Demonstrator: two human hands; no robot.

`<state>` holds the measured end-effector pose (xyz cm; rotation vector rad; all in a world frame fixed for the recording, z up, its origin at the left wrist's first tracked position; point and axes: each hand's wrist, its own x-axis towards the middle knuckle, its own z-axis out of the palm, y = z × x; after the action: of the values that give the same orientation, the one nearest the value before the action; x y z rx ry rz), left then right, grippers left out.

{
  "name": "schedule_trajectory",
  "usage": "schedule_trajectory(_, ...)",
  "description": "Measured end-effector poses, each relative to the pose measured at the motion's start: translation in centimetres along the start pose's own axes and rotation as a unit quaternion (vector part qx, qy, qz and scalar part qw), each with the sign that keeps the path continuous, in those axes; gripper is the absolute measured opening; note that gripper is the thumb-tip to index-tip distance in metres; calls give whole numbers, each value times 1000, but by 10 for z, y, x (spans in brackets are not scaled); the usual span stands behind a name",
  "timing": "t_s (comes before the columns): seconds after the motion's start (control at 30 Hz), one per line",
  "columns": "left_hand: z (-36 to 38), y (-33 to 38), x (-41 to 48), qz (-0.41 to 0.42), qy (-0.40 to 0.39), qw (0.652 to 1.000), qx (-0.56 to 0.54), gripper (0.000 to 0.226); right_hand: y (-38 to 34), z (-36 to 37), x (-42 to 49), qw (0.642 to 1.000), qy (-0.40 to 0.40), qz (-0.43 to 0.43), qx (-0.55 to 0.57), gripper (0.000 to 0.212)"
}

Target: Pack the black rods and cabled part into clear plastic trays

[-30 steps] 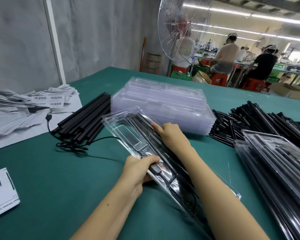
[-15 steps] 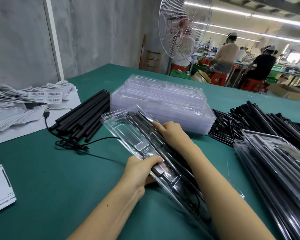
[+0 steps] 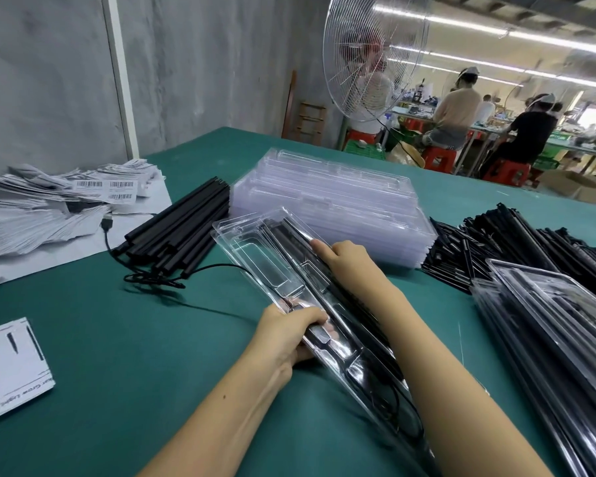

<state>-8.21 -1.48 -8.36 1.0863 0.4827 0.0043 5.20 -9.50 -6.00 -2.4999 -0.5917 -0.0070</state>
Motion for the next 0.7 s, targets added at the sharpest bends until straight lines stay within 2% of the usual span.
schedule_trajectory(0.43, -5, 7, 1, -26, -22, 999, 0, 14, -2, -11, 3, 1000, 7, 11, 8, 58)
schedule_trajectory(0.7, 2, 6, -6, 1, 14, 1000, 14, 12, 0, -13, 1, 1000, 9, 4, -5, 57)
